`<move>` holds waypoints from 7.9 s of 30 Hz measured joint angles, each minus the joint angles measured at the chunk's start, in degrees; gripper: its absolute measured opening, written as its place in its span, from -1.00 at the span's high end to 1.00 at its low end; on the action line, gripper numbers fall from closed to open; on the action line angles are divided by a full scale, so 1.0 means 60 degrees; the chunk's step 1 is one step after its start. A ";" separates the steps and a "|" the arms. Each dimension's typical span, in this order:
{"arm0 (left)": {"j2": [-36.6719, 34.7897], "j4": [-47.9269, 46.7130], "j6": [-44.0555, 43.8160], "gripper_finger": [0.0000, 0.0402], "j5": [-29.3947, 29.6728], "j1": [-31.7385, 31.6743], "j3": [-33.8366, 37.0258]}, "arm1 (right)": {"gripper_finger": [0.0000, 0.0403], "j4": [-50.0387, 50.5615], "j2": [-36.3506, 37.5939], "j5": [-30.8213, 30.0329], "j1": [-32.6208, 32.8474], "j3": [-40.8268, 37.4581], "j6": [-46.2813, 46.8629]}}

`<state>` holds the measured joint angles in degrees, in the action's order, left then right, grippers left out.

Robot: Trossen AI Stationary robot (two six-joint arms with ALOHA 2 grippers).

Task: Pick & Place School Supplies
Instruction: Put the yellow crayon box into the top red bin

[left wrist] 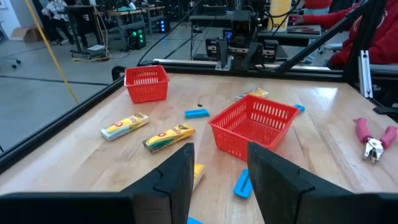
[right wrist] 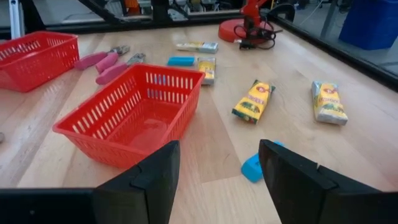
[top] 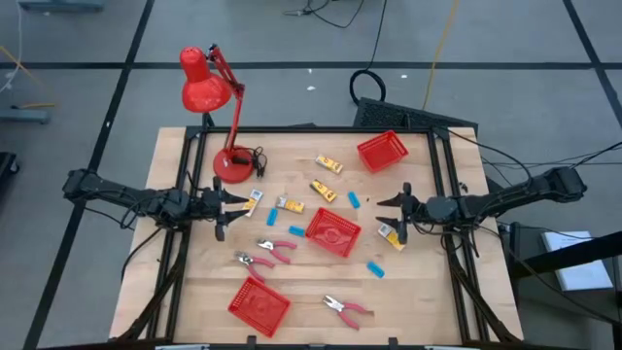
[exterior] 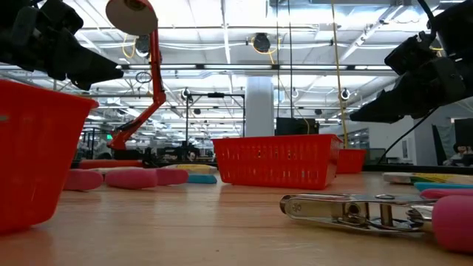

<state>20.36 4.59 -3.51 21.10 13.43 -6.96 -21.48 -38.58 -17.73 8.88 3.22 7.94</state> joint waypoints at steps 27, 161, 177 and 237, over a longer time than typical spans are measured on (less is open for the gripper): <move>0.0000 -0.0367 -0.0205 0.24 -0.0015 0.0000 0.0004 | -0.19 0.8860 -0.3487 0.0857 0.1944 0.5142 0.3785; 0.0000 -0.0515 -0.0276 0.24 -0.0029 0.0000 0.0007 | 0.67 0.0055 -0.6390 0.2505 -0.8542 0.3854 -0.4542; -0.0003 -0.0521 -0.0274 0.24 -0.0026 0.0004 0.0007 | 0.03 -0.0036 -0.6391 0.2505 -0.8539 0.3854 -0.4388; 0.0002 -0.0515 -0.0291 0.24 -0.0018 0.0000 0.0007 | -0.22 0.3845 -1.0741 0.4576 -0.6729 0.9876 -0.3222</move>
<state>20.37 1.50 -5.26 20.99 13.43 -6.92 1.59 -103.02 9.72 -31.49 62.48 -11.39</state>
